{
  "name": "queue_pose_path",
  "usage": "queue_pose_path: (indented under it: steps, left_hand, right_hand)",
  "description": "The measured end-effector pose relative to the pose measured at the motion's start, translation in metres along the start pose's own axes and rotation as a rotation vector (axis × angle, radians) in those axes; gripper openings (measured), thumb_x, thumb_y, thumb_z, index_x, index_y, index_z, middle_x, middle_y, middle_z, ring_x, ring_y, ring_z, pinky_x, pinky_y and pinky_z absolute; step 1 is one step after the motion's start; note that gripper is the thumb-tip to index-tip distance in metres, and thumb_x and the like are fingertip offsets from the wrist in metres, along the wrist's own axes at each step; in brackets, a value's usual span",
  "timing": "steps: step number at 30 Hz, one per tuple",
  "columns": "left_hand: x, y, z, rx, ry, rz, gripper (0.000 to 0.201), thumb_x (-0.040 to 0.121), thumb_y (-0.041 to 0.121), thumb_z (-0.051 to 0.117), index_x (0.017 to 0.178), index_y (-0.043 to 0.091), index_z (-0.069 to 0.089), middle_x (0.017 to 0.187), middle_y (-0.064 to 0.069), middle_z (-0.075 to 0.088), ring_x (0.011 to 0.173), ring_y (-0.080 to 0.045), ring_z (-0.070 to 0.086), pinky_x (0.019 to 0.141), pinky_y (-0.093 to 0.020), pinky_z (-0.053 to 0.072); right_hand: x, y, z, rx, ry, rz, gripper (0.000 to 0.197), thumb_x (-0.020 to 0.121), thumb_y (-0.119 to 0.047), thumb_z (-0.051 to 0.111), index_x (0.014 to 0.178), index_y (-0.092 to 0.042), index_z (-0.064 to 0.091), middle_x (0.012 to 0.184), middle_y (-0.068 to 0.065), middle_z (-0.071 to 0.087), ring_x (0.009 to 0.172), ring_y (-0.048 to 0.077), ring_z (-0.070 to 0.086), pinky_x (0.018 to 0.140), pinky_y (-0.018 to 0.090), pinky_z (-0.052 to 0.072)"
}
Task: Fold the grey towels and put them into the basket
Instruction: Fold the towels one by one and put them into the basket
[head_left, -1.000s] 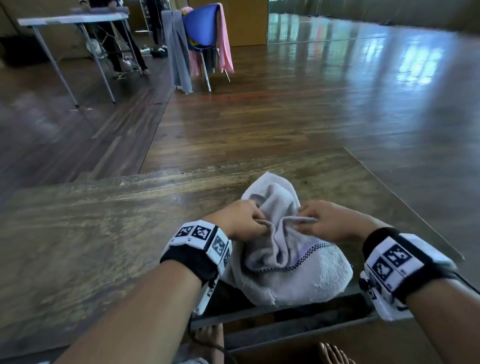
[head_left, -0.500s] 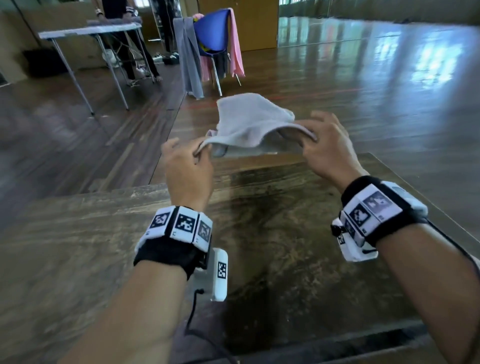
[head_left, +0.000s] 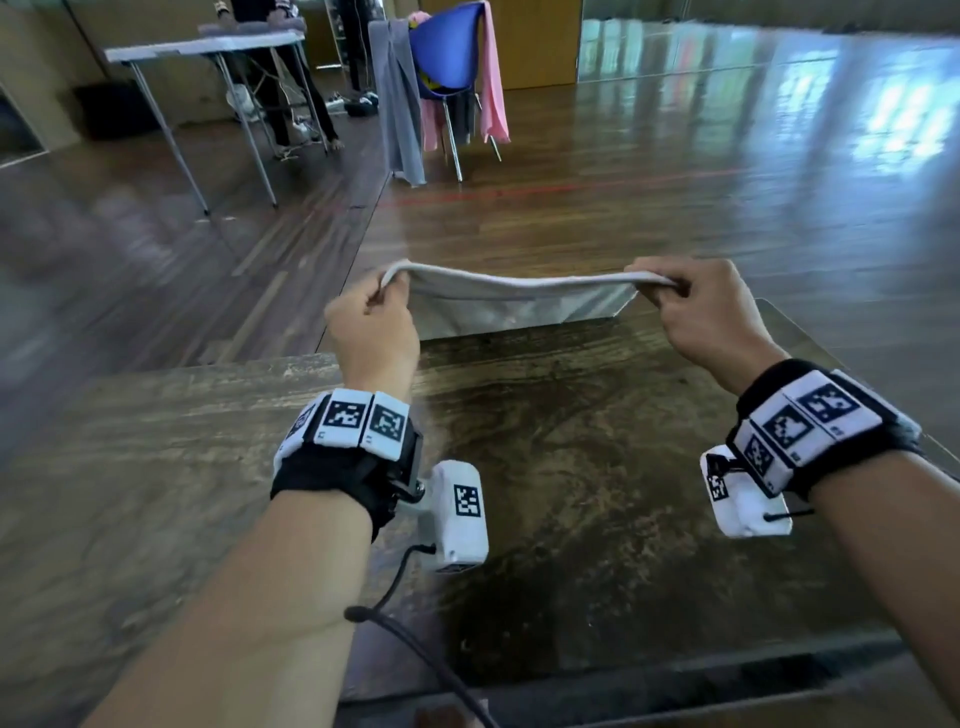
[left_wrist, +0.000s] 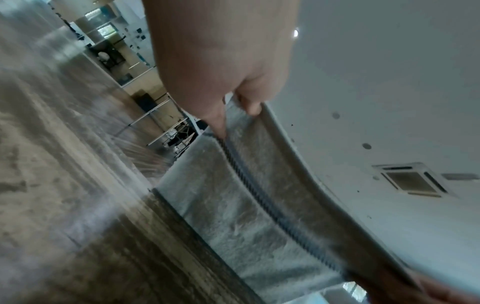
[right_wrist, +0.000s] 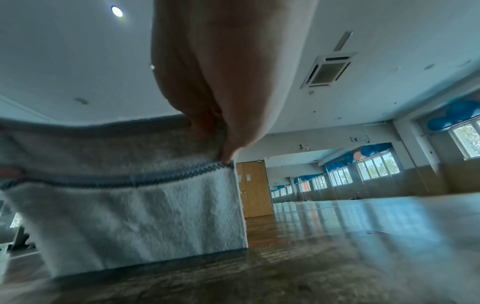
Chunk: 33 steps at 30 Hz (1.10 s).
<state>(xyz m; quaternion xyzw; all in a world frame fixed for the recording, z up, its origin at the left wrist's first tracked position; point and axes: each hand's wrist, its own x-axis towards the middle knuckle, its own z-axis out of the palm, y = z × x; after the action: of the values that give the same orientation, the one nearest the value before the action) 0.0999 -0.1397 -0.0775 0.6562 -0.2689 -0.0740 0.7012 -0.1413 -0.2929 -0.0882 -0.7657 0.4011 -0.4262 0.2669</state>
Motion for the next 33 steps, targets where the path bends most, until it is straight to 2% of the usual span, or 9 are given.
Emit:
queue_pose_path:
  steps: [3, 6, 11, 14, 19, 22, 26, 28, 33]
  left_hand:
    - [-0.005, 0.010, -0.005, 0.158, 0.057, 0.255, 0.018, 0.095, 0.024, 0.060, 0.086, 0.029, 0.075, 0.063, 0.020, 0.063, 0.058, 0.012, 0.055, 0.058, -0.002, 0.042]
    - [-0.009, -0.002, -0.017, 0.451, -0.090, 0.164, 0.031, 0.098, 0.023, 0.060, 0.067, 0.016, 0.064, 0.057, 0.007, 0.055, 0.049, -0.003, 0.049, 0.045, -0.013, 0.035]
    - [-0.036, -0.028, -0.038, 0.915, -0.491, 0.013, 0.049, 0.090, -0.004, 0.051, 0.047, 0.012, 0.033, 0.050, -0.002, 0.034, 0.048, -0.015, 0.032, 0.045, -0.025, 0.020]
    - [-0.042, -0.022, -0.042, 0.891, -0.517, 0.040, 0.047, 0.087, -0.006, 0.052, 0.047, 0.013, 0.035, 0.049, -0.002, 0.037, 0.047, -0.013, 0.032, 0.044, -0.024, 0.019]
    - [-0.061, -0.006, -0.047, 0.676, -0.458, 0.129, 0.033, 0.095, 0.012, 0.059, 0.067, -0.005, 0.060, 0.063, -0.020, 0.058, 0.052, -0.016, 0.041, 0.044, -0.019, 0.025]
    - [-0.073, 0.004, -0.052, 0.516, -0.482, 0.170, 0.033, 0.097, 0.021, 0.059, 0.071, 0.000, 0.059, 0.058, -0.004, 0.052, 0.051, -0.012, 0.041, 0.048, -0.023, 0.027]
    - [-0.083, 0.010, -0.056, 0.486, -0.519, 0.203, 0.038, 0.098, 0.026, 0.057, 0.070, 0.001, 0.057, 0.059, -0.004, 0.052, 0.054, -0.013, 0.043, 0.054, -0.027, 0.030]
    - [-0.083, 0.008, -0.056, 0.577, -0.575, 0.128, 0.043, 0.096, 0.032, 0.061, 0.067, 0.000, 0.058, 0.058, -0.008, 0.054, 0.053, -0.015, 0.045, 0.056, -0.030, 0.033]
    - [-0.084, 0.000, -0.054, 0.812, -0.963, -0.296, 0.033, 0.084, 0.037, 0.076, 0.087, 0.004, 0.073, 0.084, -0.008, 0.074, 0.075, -0.023, 0.072, 0.073, -0.032, 0.061]
  right_hand:
    - [-0.003, 0.001, 0.004, -0.006, -0.042, -0.096, 0.027, 0.096, -0.005, 0.063, 0.119, -0.013, 0.075, 0.124, -0.004, 0.069, 0.112, 0.007, 0.063, 0.098, 0.018, 0.049]
    - [-0.015, 0.011, 0.000, -0.252, -0.283, -0.034, 0.034, 0.091, 0.001, 0.057, 0.106, -0.018, 0.080, 0.096, 0.005, 0.078, 0.075, 0.015, 0.067, 0.060, 0.013, 0.046]
    - [-0.039, 0.022, -0.021, -0.411, -0.326, 0.003, 0.037, 0.078, 0.007, 0.055, 0.086, -0.019, 0.081, 0.081, 0.008, 0.076, 0.087, 0.029, 0.066, 0.074, 0.024, 0.036]
    - [-0.056, 0.017, -0.043, -0.374, -0.246, -0.060, 0.027, 0.081, 0.003, 0.064, 0.084, -0.019, 0.079, 0.074, 0.002, 0.074, 0.078, 0.027, 0.066, 0.070, 0.028, 0.039]
    - [-0.101, 0.007, -0.085, -0.225, -0.146, -0.059, 0.007, 0.090, -0.019, 0.073, 0.090, -0.022, 0.079, 0.074, -0.017, 0.073, 0.072, 0.000, 0.064, 0.066, 0.015, 0.045]
    - [-0.127, 0.001, -0.105, -0.111, -0.142, -0.052, 0.012, 0.093, -0.013, 0.070, 0.101, -0.013, 0.078, 0.096, -0.001, 0.076, 0.090, 0.009, 0.068, 0.083, 0.022, 0.050]
    - [-0.154, -0.001, -0.125, -0.060, -0.211, -0.024, 0.012, 0.097, -0.012, 0.063, 0.092, -0.007, 0.073, 0.081, 0.022, 0.064, 0.064, 0.013, 0.051, 0.059, 0.015, 0.036]
    - [-0.161, 0.003, -0.131, -0.088, -0.290, 0.003, 0.017, 0.098, -0.013, 0.062, 0.084, -0.007, 0.069, 0.071, 0.018, 0.059, 0.062, 0.021, 0.048, 0.056, 0.018, 0.033]
    - [-0.165, 0.008, -0.144, -0.046, -0.609, 0.163, 0.022, 0.093, -0.021, 0.068, 0.073, -0.025, 0.076, 0.056, -0.012, 0.061, 0.049, -0.001, 0.052, 0.051, 0.010, 0.040]
